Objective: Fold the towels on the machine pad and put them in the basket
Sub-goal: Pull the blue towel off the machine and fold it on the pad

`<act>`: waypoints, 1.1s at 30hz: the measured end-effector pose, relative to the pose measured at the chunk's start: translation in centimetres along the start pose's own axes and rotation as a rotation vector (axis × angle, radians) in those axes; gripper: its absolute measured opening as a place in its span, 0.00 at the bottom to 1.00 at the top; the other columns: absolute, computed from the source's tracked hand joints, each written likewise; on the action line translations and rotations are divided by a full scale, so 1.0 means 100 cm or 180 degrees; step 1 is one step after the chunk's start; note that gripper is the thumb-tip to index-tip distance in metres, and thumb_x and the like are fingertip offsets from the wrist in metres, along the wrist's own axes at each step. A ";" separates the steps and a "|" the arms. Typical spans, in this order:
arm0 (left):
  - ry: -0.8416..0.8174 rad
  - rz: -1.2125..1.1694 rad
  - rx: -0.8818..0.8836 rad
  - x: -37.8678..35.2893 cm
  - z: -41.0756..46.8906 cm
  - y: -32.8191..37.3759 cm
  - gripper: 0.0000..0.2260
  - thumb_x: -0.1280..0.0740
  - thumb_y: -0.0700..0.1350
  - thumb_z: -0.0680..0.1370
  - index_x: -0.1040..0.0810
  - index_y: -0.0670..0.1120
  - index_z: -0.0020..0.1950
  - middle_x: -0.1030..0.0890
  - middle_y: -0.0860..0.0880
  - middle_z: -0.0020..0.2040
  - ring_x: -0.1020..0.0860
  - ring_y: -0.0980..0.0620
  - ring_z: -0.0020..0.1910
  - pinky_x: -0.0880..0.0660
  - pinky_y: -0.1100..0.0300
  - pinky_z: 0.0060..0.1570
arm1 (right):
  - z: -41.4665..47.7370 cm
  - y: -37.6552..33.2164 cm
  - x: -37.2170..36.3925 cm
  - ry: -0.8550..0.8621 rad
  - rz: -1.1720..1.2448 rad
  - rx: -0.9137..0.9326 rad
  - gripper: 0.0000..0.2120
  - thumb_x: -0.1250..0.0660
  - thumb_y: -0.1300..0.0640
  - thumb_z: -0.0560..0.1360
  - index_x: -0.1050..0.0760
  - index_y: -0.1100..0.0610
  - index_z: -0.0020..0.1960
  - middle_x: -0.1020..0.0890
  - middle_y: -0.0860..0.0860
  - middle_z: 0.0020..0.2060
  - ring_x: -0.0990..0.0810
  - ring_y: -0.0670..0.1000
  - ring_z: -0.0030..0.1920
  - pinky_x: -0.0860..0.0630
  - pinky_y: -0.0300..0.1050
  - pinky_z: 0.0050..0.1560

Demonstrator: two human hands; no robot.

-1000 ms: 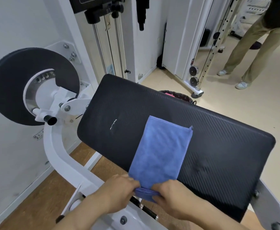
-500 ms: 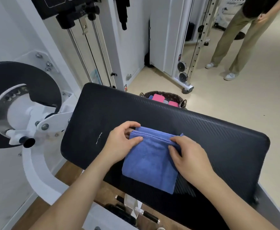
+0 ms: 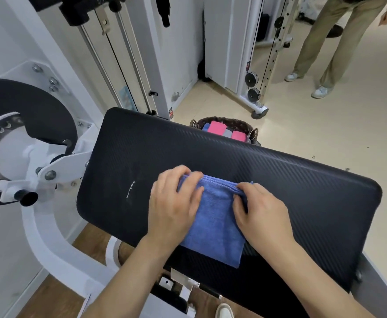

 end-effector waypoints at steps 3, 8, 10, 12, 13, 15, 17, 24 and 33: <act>-0.0096 -0.0069 -0.0766 -0.007 -0.020 0.029 0.08 0.31 0.47 0.77 0.18 0.42 0.50 0.19 0.43 0.55 0.22 0.44 0.53 0.24 0.50 0.49 | 0.003 0.001 0.000 0.0144 -0.0032 0.0073 0.05 0.33 0.58 0.73 0.21 0.57 0.47 0.20 0.52 0.36 0.19 0.57 0.35 0.25 0.49 0.31; -0.0956 0.0112 -0.0643 -0.036 -0.040 0.023 0.24 0.39 0.59 0.79 0.27 0.46 0.70 0.31 0.44 0.73 0.34 0.46 0.73 0.35 0.45 0.70 | 0.004 0.003 0.000 0.0106 0.0112 0.0049 0.04 0.32 0.59 0.74 0.21 0.56 0.48 0.19 0.51 0.36 0.20 0.55 0.36 0.26 0.48 0.34; -0.1226 0.0332 -0.0650 -0.046 -0.043 0.021 0.30 0.45 0.64 0.79 0.38 0.48 0.76 0.39 0.44 0.77 0.42 0.46 0.77 0.41 0.44 0.73 | 0.005 0.004 0.001 0.0093 0.0141 0.0022 0.06 0.34 0.57 0.74 0.22 0.55 0.49 0.20 0.50 0.38 0.20 0.55 0.37 0.27 0.47 0.34; -0.1421 0.0478 -0.0638 -0.056 -0.046 0.019 0.33 0.48 0.67 0.79 0.46 0.50 0.78 0.44 0.44 0.79 0.46 0.46 0.78 0.44 0.42 0.73 | 0.001 -0.003 0.009 0.0275 0.0005 0.0202 0.12 0.38 0.55 0.74 0.22 0.57 0.54 0.20 0.52 0.45 0.20 0.56 0.41 0.26 0.46 0.35; -0.1484 0.0504 -0.0604 -0.061 -0.047 0.017 0.34 0.49 0.67 0.78 0.48 0.50 0.79 0.46 0.44 0.79 0.48 0.46 0.78 0.45 0.42 0.73 | -0.004 -0.010 0.016 0.0458 -0.0047 0.0392 0.15 0.39 0.56 0.73 0.23 0.58 0.57 0.21 0.55 0.49 0.21 0.57 0.44 0.25 0.47 0.37; -0.1569 0.0508 -0.0519 -0.065 -0.047 0.016 0.33 0.52 0.67 0.79 0.49 0.50 0.79 0.46 0.44 0.79 0.48 0.46 0.78 0.46 0.43 0.74 | -0.021 -0.025 0.025 0.0646 0.0079 0.0825 0.18 0.41 0.59 0.73 0.25 0.61 0.61 0.23 0.59 0.55 0.23 0.59 0.50 0.23 0.49 0.44; -0.1580 0.0510 -0.0485 -0.065 -0.047 0.017 0.29 0.53 0.61 0.81 0.46 0.49 0.78 0.46 0.44 0.79 0.47 0.46 0.78 0.45 0.42 0.73 | -0.038 -0.035 0.017 0.0360 0.0227 0.1272 0.20 0.41 0.59 0.74 0.26 0.62 0.64 0.24 0.60 0.61 0.24 0.59 0.59 0.24 0.49 0.55; -0.1836 0.0165 -0.0616 -0.049 -0.043 0.012 0.37 0.42 0.59 0.73 0.48 0.48 0.79 0.50 0.47 0.80 0.53 0.50 0.79 0.48 0.46 0.76 | -0.042 -0.006 -0.033 -0.0364 -0.0975 0.1522 0.33 0.44 0.44 0.79 0.41 0.67 0.74 0.39 0.62 0.75 0.44 0.57 0.76 0.42 0.52 0.73; -0.1617 0.0031 -0.0870 -0.029 -0.111 -0.005 0.28 0.38 0.54 0.79 0.40 0.51 0.77 0.40 0.48 0.78 0.43 0.50 0.77 0.37 0.49 0.71 | -0.044 -0.010 -0.034 -0.0463 -0.1317 0.1516 0.32 0.42 0.47 0.77 0.39 0.67 0.74 0.40 0.63 0.75 0.43 0.60 0.76 0.44 0.54 0.73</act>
Point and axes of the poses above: each hand's wrist, its own z-axis towards the middle knuckle, its own x-axis out of the back of the hand, y = z × x, the point moved 6 cm from there along z, towards the middle knuckle
